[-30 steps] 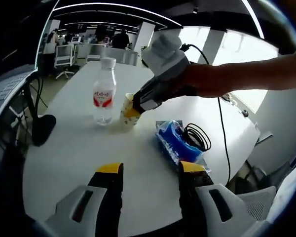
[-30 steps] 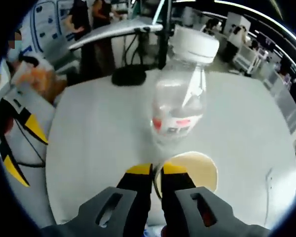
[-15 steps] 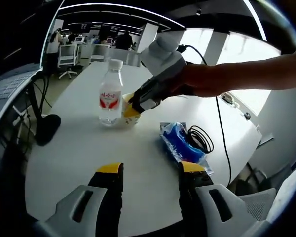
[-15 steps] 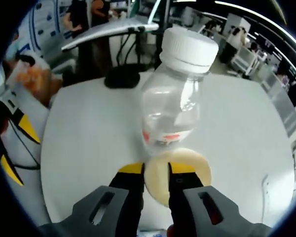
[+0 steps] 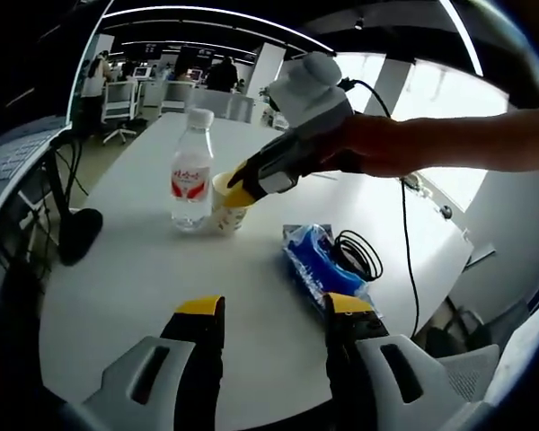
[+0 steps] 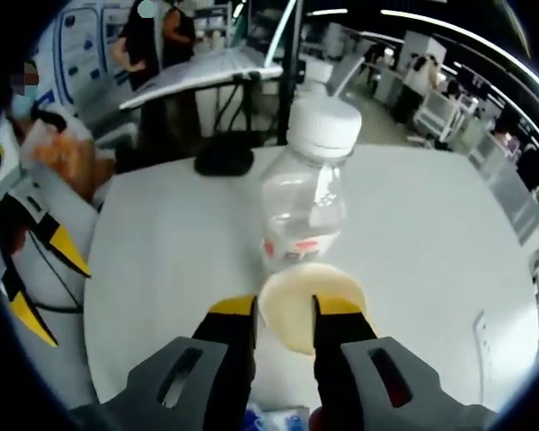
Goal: Arrange the tabletop items into an orderly group along one side of the table until the central work area is clear of visible clutter.
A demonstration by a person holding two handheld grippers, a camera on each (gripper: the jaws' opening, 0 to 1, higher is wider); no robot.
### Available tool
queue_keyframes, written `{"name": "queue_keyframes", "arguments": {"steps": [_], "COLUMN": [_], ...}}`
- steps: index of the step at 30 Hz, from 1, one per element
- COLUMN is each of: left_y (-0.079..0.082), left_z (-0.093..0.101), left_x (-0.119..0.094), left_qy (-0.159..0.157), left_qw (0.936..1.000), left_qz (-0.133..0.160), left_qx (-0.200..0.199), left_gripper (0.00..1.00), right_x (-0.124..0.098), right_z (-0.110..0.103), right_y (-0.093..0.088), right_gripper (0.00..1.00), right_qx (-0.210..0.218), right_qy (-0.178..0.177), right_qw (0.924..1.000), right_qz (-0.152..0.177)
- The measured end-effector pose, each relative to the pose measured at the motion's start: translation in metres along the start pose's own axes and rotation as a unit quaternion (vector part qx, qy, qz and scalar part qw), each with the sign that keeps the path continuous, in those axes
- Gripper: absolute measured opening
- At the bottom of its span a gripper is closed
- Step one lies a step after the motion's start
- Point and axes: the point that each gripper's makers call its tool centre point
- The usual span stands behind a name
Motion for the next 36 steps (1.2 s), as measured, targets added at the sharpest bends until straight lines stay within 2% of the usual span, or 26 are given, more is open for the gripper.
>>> {"name": "queue_keyframes", "arguments": {"steps": [11, 23, 31, 36], "left_y": [0.001, -0.005, -0.004, -0.005], "left_z": [0.002, 0.001, -0.001, -0.001], "left_x": [-0.006, -0.014, -0.016, -0.016], "left_qy": [0.001, 0.010, 0.014, 0.014], "left_qw": [1.0000, 0.9999, 0.9998, 0.9999], "left_qz": [0.004, 0.006, 0.009, 0.006], "left_qx": [0.002, -0.004, -0.009, -0.007], "left_gripper": [0.43, 0.43, 0.43, 0.43], "right_x": [-0.007, 0.003, 0.003, -0.001], "right_z": [-0.011, 0.001, 0.009, 0.013], "right_y": [-0.009, -0.011, -0.018, -0.017], "right_gripper": [0.23, 0.20, 0.21, 0.22], "right_qx": [-0.005, -0.007, 0.012, 0.027], "right_qy": [-0.005, -0.025, -0.038, -0.043], "right_qw": [1.0000, 0.9996, 0.9990, 0.9987], "right_qz": [0.000, -0.014, -0.017, -0.008]}}
Point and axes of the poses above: the point that each gripper's makers call its tool centre point, and the gripper's own axes: x roughly forward along the fingers, z roughly to its right, y roughly out of its top, and after that the axes turned 3 degrees about -x, right-handed
